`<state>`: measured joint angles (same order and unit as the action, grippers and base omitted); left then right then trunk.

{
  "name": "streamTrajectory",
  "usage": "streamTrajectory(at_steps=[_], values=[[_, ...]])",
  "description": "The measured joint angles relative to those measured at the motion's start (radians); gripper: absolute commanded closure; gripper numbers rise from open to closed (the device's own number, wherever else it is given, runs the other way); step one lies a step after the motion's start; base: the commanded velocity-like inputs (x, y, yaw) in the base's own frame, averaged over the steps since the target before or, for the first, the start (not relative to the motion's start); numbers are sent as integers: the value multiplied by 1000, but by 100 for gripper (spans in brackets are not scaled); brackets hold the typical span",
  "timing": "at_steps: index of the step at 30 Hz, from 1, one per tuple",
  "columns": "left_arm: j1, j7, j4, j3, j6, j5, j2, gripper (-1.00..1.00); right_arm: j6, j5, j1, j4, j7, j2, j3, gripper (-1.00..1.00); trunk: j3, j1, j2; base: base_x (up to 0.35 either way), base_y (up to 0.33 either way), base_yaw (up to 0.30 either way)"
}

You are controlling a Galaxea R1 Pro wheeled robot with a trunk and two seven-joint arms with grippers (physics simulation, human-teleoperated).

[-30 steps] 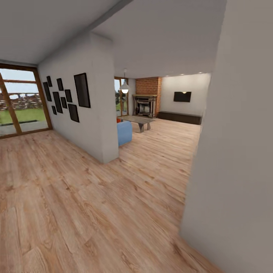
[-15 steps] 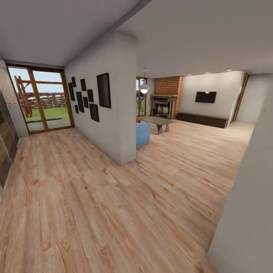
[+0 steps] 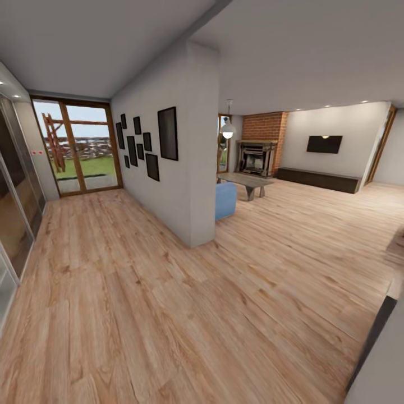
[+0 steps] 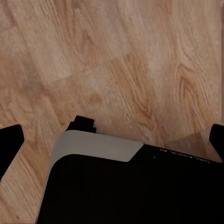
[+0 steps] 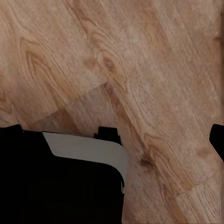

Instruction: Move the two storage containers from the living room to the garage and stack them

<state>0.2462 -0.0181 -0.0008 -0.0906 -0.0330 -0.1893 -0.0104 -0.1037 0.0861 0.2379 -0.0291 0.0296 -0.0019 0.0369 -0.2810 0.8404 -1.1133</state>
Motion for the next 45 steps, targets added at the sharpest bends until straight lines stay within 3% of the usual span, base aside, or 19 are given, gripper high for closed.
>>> streamTrajectory(at_steps=[45], values=[[0,0,0,0,1,-1,2,-100,-4,10,0,1,4,1,1,-100,0,0,0,323,0,-1]])
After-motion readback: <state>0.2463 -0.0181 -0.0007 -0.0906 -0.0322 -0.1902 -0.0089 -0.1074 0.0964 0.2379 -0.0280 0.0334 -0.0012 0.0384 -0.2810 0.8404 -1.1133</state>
